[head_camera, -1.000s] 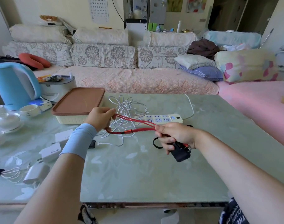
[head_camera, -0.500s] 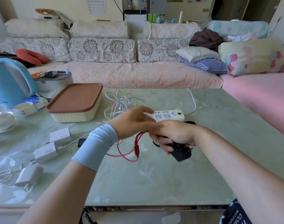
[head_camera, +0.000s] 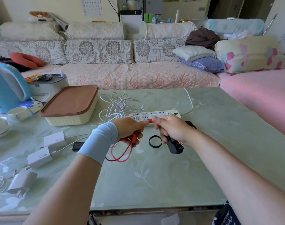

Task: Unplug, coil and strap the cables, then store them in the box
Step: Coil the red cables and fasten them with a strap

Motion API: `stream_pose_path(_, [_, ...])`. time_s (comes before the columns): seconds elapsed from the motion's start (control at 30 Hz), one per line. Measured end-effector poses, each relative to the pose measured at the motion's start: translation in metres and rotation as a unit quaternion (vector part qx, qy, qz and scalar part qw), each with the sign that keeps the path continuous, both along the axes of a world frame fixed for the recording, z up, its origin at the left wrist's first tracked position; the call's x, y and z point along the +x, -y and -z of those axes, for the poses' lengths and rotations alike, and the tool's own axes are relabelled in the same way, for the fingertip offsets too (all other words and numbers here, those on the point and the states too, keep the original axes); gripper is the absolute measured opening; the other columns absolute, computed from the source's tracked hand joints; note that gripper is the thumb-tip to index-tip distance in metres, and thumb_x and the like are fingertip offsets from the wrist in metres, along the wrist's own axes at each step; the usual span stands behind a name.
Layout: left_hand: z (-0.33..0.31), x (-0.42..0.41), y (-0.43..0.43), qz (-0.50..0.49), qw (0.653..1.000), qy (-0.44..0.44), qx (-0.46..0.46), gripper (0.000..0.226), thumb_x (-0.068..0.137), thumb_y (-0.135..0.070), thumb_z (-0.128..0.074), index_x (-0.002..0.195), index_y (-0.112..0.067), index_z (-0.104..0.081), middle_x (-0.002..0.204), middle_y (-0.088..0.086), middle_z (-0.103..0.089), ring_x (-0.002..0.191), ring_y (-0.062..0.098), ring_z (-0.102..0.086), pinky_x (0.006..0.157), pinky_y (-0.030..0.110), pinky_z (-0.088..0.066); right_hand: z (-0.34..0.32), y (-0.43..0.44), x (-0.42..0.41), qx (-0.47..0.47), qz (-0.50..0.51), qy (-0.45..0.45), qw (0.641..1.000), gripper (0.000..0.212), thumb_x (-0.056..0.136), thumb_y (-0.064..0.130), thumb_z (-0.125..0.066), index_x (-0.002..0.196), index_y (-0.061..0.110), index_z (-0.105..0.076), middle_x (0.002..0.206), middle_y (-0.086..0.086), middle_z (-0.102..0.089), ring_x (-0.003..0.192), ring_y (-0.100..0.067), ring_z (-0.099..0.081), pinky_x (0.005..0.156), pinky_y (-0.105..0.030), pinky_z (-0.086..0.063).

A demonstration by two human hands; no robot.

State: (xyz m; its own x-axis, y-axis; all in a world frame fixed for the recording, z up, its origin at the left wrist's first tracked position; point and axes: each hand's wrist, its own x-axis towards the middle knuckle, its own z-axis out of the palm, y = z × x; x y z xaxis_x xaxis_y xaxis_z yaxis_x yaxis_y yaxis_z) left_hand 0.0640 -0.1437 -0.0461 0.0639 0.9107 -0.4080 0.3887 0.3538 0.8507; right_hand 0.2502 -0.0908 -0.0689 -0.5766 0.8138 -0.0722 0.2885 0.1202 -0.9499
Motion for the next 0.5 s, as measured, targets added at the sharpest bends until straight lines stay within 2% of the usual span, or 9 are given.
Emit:
stream_pose_path(0.1, [0.003, -0.004, -0.002, 0.005, 0.999, 0.054, 0.007, 0.037, 0.099, -0.046, -0.045, 0.075, -0.017, -0.044, 0.058, -0.003, -0.043, 0.046, 0.016, -0.043, 0.049, 0.025, -0.042, -0.002, -0.003, 0.006, 0.010, 0.023, -0.009, 1.000, 0.035, 0.103, 0.034, -0.047, 0.077, 0.011, -0.051, 0.045, 0.002, -0.036, 0.041, -0.022, -0.049, 0.048, -0.023, -0.040])
stream_pose_path(0.17, [0.004, -0.004, -0.005, -0.029, 0.989, 0.145, 0.013, 0.036, 0.101, -0.044, -0.040, 0.075, -0.019, -0.043, 0.057, -0.006, -0.035, 0.044, 0.011, -0.031, 0.043, 0.021, -0.033, -0.003, -0.003, 0.008, 0.009, 0.023, 0.001, 1.000, 0.034, 0.103, 0.035, -0.046, 0.079, 0.012, -0.051, 0.046, 0.002, -0.037, 0.041, -0.020, -0.051, 0.044, -0.019, -0.037])
stream_pose_path(0.23, [0.006, -0.003, -0.008, -0.077, 0.967, 0.241, 0.014, 0.034, 0.102, -0.042, -0.040, 0.077, -0.020, -0.045, 0.058, -0.008, -0.034, 0.042, 0.008, -0.027, 0.042, 0.018, -0.028, -0.001, -0.001, 0.007, 0.006, 0.017, 0.013, 1.000, 0.035, 0.103, 0.037, -0.046, 0.080, 0.012, -0.051, 0.046, 0.002, -0.038, 0.041, -0.020, -0.049, 0.044, -0.020, -0.034])
stream_pose_path(0.37, [0.009, 0.005, -0.012, -0.153, 0.915, 0.373, 0.025, 0.035, 0.101, -0.041, -0.041, 0.076, -0.018, -0.048, 0.057, -0.008, -0.039, 0.042, 0.006, -0.032, 0.044, 0.016, -0.033, -0.001, 0.007, -0.003, 0.000, -0.006, 0.016, 1.000, 0.038, 0.101, 0.045, -0.046, 0.084, 0.011, -0.046, 0.048, 0.002, -0.037, 0.041, -0.018, -0.044, 0.049, -0.028, -0.033])
stream_pose_path(0.43, [0.010, 0.012, -0.014, -0.179, 0.901, 0.393, 0.051, 0.037, 0.102, -0.039, -0.039, 0.074, -0.017, -0.047, 0.057, -0.006, -0.042, 0.043, 0.007, -0.037, 0.046, 0.017, -0.037, -0.002, 0.016, -0.010, 0.002, -0.021, 0.026, 0.999, 0.041, 0.096, 0.051, -0.052, 0.082, 0.014, -0.044, 0.052, 0.000, -0.036, 0.041, -0.016, -0.042, 0.046, -0.026, -0.031])
stream_pose_path(0.5, [0.010, 0.018, -0.013, -0.182, 0.901, 0.385, 0.080, 0.039, 0.103, -0.038, -0.037, 0.073, -0.015, -0.048, 0.064, -0.001, -0.048, 0.049, 0.010, -0.045, 0.049, 0.019, -0.042, -0.003, 0.025, -0.016, -0.005, -0.050, 0.040, 0.998, 0.043, 0.089, 0.056, -0.062, 0.080, 0.015, -0.050, 0.059, -0.003, -0.044, 0.041, -0.015, -0.041, 0.043, -0.025, -0.028])
